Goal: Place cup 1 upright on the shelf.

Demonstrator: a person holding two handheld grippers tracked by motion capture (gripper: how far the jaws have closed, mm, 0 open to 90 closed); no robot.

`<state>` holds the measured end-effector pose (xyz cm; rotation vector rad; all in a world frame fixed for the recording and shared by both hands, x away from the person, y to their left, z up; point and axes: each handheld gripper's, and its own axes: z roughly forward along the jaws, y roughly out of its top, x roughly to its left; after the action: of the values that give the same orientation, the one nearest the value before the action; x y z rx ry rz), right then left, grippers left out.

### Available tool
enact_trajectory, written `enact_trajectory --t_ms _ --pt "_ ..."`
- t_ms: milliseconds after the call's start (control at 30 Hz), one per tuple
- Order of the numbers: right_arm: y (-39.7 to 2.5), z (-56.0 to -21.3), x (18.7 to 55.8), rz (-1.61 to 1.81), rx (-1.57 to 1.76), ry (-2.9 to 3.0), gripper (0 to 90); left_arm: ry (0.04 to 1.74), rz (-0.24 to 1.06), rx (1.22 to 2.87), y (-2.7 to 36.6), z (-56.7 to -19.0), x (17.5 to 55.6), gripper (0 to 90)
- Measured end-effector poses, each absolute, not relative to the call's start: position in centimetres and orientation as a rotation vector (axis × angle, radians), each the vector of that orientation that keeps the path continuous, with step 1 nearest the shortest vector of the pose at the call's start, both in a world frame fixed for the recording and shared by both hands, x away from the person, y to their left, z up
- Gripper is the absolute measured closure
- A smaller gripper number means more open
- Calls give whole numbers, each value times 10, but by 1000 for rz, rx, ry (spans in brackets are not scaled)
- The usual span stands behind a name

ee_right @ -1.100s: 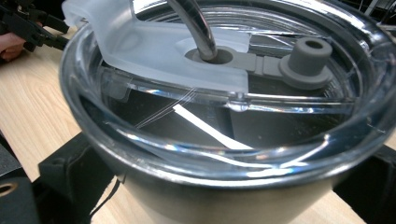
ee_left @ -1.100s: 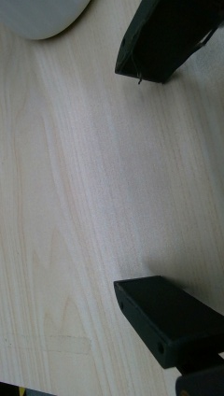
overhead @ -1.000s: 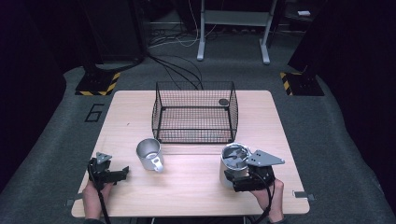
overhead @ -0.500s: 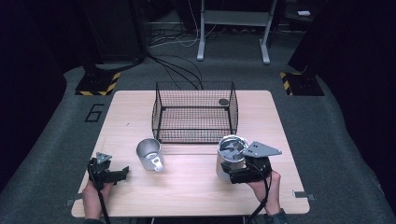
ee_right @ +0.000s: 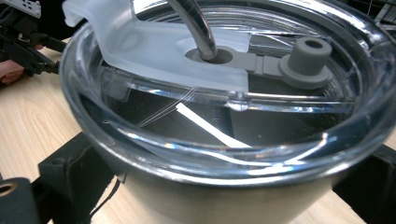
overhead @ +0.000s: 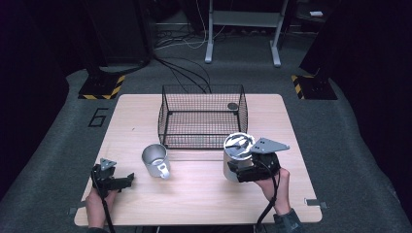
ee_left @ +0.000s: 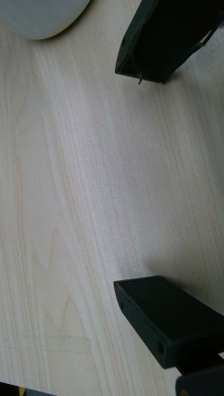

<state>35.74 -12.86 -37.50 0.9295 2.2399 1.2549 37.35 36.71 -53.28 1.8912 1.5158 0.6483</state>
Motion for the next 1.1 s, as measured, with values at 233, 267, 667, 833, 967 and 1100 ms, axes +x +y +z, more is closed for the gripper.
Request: enact_trajectory --t_ms 233,267,667,833,967,1100 --pt "-126 -366 365 1248 896 2254 31 1515 647 1894 367 -533 374 4" --pt "-126 -364 365 1238 896 2263 31 1517 645 1891 367 -533 374 4" --pt "-119 -352 374 1231 877 2270 31 1514 650 1895 367 -533 374 4" --pt "-116 -348 378 1235 863 2275 31 1516 646 1892 367 -533 374 4" --pt "-115 -345 383 1248 863 2273 32 1515 647 1894 367 -533 374 4" --pt "-115 -343 386 1252 870 2271 31 1514 649 1895 367 -533 374 4"
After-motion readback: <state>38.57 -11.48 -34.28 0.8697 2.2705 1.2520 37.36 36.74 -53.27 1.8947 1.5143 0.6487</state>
